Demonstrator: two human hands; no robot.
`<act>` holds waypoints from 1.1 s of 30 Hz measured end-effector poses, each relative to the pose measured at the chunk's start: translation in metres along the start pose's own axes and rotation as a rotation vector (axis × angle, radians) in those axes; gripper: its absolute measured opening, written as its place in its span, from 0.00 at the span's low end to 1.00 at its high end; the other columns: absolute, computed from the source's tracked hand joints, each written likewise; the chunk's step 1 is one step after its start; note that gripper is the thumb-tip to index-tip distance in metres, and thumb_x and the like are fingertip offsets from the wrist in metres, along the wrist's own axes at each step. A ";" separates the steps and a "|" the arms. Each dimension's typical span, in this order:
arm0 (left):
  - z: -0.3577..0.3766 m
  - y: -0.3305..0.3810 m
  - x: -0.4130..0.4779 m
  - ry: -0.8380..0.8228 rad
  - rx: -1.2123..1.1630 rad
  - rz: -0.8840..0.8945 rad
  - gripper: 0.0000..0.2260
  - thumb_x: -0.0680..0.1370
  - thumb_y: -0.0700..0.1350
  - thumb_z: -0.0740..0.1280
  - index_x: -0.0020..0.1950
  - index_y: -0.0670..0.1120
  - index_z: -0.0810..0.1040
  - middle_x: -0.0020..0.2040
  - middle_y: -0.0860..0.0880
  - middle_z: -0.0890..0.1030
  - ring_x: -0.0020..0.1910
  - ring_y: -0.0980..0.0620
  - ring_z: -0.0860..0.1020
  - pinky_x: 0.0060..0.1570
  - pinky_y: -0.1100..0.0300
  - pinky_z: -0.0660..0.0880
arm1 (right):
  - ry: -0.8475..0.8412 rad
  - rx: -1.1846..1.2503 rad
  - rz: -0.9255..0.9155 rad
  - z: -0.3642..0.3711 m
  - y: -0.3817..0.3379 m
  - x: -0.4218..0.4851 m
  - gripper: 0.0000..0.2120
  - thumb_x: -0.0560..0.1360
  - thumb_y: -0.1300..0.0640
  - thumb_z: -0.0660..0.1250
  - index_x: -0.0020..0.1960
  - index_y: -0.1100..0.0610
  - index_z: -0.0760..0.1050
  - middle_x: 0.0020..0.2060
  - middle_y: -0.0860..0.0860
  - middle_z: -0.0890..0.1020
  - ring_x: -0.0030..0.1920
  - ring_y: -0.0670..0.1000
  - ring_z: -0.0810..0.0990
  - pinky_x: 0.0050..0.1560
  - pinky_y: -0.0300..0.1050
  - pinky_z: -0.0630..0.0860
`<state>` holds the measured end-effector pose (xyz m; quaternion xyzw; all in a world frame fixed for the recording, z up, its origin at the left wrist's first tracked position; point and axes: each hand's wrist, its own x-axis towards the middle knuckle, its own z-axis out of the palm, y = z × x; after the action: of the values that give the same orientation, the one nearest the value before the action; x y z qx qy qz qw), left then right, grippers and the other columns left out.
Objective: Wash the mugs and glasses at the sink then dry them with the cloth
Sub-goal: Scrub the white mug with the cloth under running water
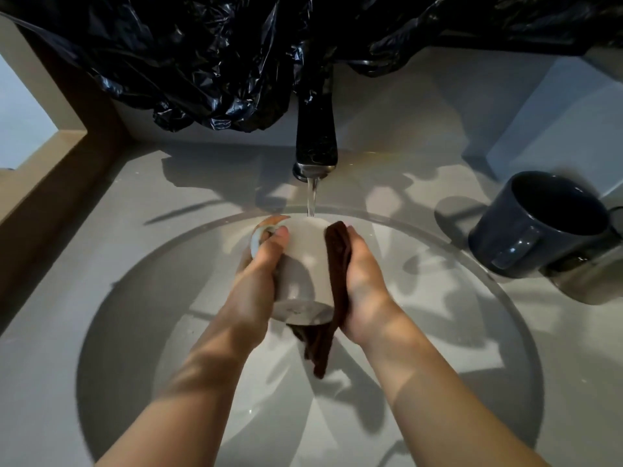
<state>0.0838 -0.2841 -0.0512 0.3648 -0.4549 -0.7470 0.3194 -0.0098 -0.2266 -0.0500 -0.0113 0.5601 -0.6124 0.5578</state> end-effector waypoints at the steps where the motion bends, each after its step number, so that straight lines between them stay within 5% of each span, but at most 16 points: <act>1: 0.001 0.002 0.002 0.034 -0.047 0.005 0.15 0.73 0.55 0.68 0.55 0.48 0.78 0.43 0.47 0.84 0.42 0.52 0.83 0.39 0.59 0.78 | -0.026 0.005 -0.015 0.002 0.005 -0.004 0.27 0.75 0.34 0.56 0.58 0.53 0.80 0.52 0.56 0.84 0.51 0.58 0.82 0.56 0.55 0.77; 3: -0.002 0.006 0.004 0.093 -0.149 0.008 0.07 0.78 0.48 0.62 0.46 0.46 0.76 0.33 0.50 0.82 0.31 0.56 0.81 0.31 0.64 0.76 | -0.030 -0.072 -0.212 0.009 0.020 -0.014 0.24 0.78 0.38 0.56 0.70 0.46 0.69 0.64 0.50 0.77 0.61 0.50 0.77 0.65 0.48 0.71; 5: -0.004 0.005 0.006 0.082 -0.116 -0.029 0.11 0.77 0.49 0.62 0.44 0.42 0.76 0.33 0.47 0.81 0.33 0.51 0.80 0.36 0.59 0.76 | 0.014 -0.437 -0.539 0.009 0.029 -0.019 0.21 0.79 0.43 0.57 0.72 0.38 0.61 0.72 0.43 0.63 0.69 0.43 0.64 0.68 0.33 0.61; 7: -0.004 0.000 0.004 0.053 0.014 -0.041 0.11 0.77 0.50 0.62 0.43 0.45 0.77 0.36 0.45 0.80 0.35 0.47 0.78 0.37 0.55 0.73 | 0.089 -0.691 -0.688 0.007 0.024 -0.017 0.20 0.77 0.43 0.60 0.68 0.33 0.64 0.75 0.44 0.55 0.73 0.46 0.59 0.70 0.38 0.60; 9: -0.002 -0.003 0.003 0.021 0.033 -0.025 0.11 0.80 0.44 0.58 0.40 0.48 0.75 0.33 0.49 0.81 0.33 0.50 0.79 0.35 0.56 0.75 | 0.096 -0.572 -0.646 0.005 0.014 -0.012 0.17 0.75 0.46 0.63 0.62 0.31 0.70 0.74 0.46 0.59 0.71 0.49 0.63 0.71 0.48 0.63; 11: 0.002 0.000 0.003 0.023 -0.038 -0.014 0.09 0.79 0.41 0.58 0.42 0.48 0.75 0.32 0.50 0.81 0.30 0.54 0.80 0.31 0.61 0.77 | 0.063 -0.171 -0.419 0.006 0.003 -0.010 0.12 0.77 0.46 0.62 0.60 0.37 0.73 0.68 0.50 0.72 0.63 0.50 0.73 0.64 0.49 0.72; 14: 0.006 0.007 0.001 0.016 -0.175 -0.008 0.08 0.79 0.43 0.58 0.44 0.47 0.75 0.29 0.51 0.81 0.27 0.55 0.80 0.27 0.64 0.76 | -0.103 0.186 0.024 0.006 0.000 -0.009 0.26 0.76 0.36 0.57 0.60 0.53 0.77 0.55 0.57 0.82 0.51 0.57 0.82 0.47 0.49 0.79; 16: 0.005 0.009 0.000 0.024 -0.200 -0.024 0.11 0.80 0.47 0.57 0.43 0.46 0.76 0.27 0.50 0.81 0.26 0.55 0.80 0.25 0.64 0.76 | -0.141 0.188 -0.015 0.006 0.004 -0.012 0.25 0.77 0.37 0.56 0.61 0.53 0.76 0.53 0.57 0.83 0.48 0.55 0.83 0.43 0.46 0.80; 18: 0.002 0.011 0.001 -0.001 -0.214 -0.024 0.12 0.81 0.48 0.57 0.43 0.45 0.75 0.28 0.50 0.81 0.27 0.55 0.80 0.25 0.65 0.75 | -0.140 0.100 -0.244 0.008 0.007 -0.015 0.12 0.79 0.45 0.59 0.61 0.44 0.72 0.59 0.53 0.79 0.52 0.49 0.81 0.46 0.40 0.79; 21: -0.002 0.011 0.004 -0.086 -0.220 -0.011 0.09 0.81 0.45 0.56 0.45 0.45 0.74 0.32 0.49 0.81 0.32 0.55 0.80 0.32 0.62 0.78 | -0.067 -0.056 -0.525 0.002 0.008 -0.012 0.20 0.75 0.53 0.68 0.60 0.33 0.67 0.65 0.48 0.72 0.60 0.44 0.75 0.54 0.35 0.76; 23: 0.000 0.008 0.002 -0.086 -0.216 -0.028 0.10 0.81 0.43 0.57 0.42 0.45 0.74 0.30 0.50 0.78 0.29 0.55 0.78 0.31 0.62 0.76 | -0.029 0.070 -0.479 -0.002 0.002 -0.007 0.20 0.72 0.46 0.69 0.63 0.40 0.71 0.63 0.51 0.76 0.59 0.48 0.78 0.54 0.42 0.78; 25: 0.006 0.007 -0.002 -0.040 -0.192 -0.041 0.11 0.81 0.42 0.57 0.40 0.46 0.73 0.26 0.52 0.77 0.25 0.57 0.76 0.27 0.66 0.73 | -0.072 0.252 -0.242 -0.006 -0.002 -0.002 0.30 0.69 0.36 0.66 0.65 0.52 0.74 0.62 0.56 0.78 0.59 0.56 0.79 0.61 0.55 0.76; 27: 0.009 0.005 -0.002 0.032 -0.121 -0.005 0.10 0.81 0.42 0.58 0.43 0.47 0.75 0.27 0.55 0.78 0.25 0.59 0.76 0.26 0.68 0.72 | -0.106 0.258 -0.091 -0.004 -0.001 -0.003 0.33 0.71 0.32 0.60 0.63 0.56 0.77 0.59 0.58 0.80 0.59 0.59 0.79 0.61 0.54 0.75; 30: 0.001 0.001 0.004 0.189 0.082 0.151 0.05 0.80 0.43 0.62 0.50 0.54 0.75 0.33 0.55 0.79 0.31 0.57 0.76 0.32 0.64 0.73 | -0.037 0.182 -0.176 -0.003 0.003 -0.003 0.27 0.73 0.33 0.60 0.63 0.49 0.75 0.57 0.52 0.82 0.56 0.53 0.81 0.52 0.49 0.79; 33: -0.003 -0.001 0.002 0.183 0.333 0.300 0.05 0.80 0.46 0.63 0.46 0.54 0.75 0.34 0.53 0.77 0.33 0.54 0.73 0.38 0.57 0.72 | 0.020 0.053 -0.355 -0.002 0.003 -0.006 0.19 0.75 0.41 0.63 0.64 0.43 0.71 0.56 0.48 0.80 0.56 0.49 0.79 0.53 0.46 0.77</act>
<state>0.0848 -0.2870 -0.0532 0.4071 -0.5902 -0.5694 0.4022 -0.0065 -0.2199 -0.0491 -0.0891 0.5383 -0.7159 0.4356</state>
